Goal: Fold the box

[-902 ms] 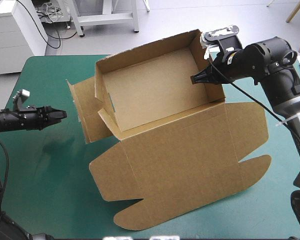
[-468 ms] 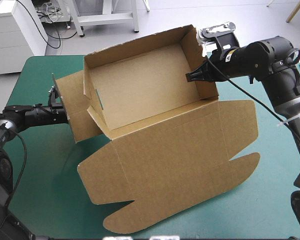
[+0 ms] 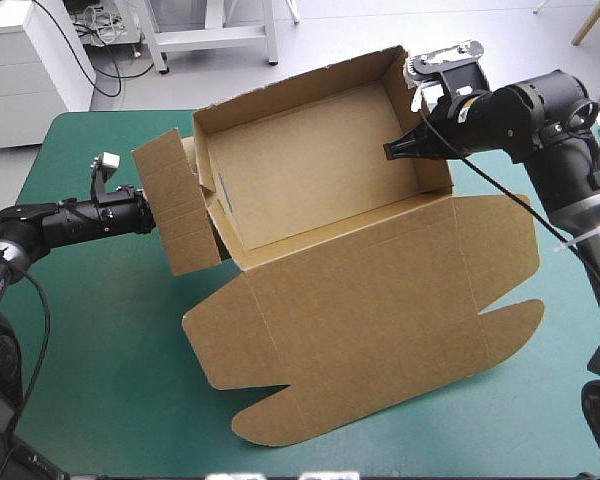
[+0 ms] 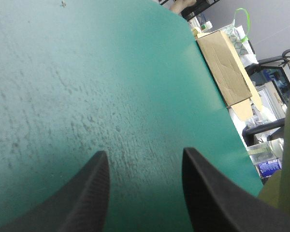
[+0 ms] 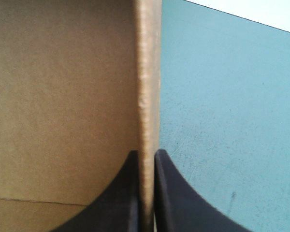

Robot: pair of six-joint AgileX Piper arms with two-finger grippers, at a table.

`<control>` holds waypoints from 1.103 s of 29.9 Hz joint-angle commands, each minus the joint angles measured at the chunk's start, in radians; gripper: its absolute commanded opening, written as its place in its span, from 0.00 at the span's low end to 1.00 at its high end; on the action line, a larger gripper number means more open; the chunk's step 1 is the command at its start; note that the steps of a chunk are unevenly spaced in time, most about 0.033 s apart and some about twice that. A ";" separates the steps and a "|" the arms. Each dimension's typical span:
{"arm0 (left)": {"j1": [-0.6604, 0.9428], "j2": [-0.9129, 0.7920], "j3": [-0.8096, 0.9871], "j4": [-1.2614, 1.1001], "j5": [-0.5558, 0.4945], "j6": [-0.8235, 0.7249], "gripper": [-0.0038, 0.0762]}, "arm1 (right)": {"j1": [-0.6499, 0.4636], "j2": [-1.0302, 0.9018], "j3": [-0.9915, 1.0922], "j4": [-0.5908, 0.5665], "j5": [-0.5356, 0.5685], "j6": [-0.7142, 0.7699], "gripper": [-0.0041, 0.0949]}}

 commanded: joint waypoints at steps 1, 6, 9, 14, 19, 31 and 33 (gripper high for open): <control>-0.005 -0.087 -0.019 -0.071 0.111 0.002 0.47 | -0.009 -0.023 -0.034 0.000 -0.077 0.015 0.02; -0.005 -0.137 -0.019 -0.073 0.111 0.002 0.47 | -0.009 0.001 -0.034 0.000 -0.076 0.017 0.02; -0.005 -0.161 -0.019 -0.073 0.111 0.002 0.47 | -0.009 0.016 -0.034 0.000 -0.080 0.017 0.02; -0.007 -0.205 -0.019 -0.073 0.111 0.002 0.47 | -0.009 0.046 -0.034 0.000 -0.090 0.017 0.02; -0.008 -0.244 -0.019 -0.073 0.111 -0.003 0.47 | -0.009 0.073 -0.034 0.000 -0.107 0.017 0.02; -0.111 -0.270 -0.019 -0.144 0.111 -0.003 0.47 | -0.009 0.103 -0.034 -0.026 -0.144 0.017 0.02; -0.111 -0.270 -0.019 -0.187 0.111 -0.003 0.47 | -0.009 0.110 -0.034 -0.045 -0.140 0.017 0.02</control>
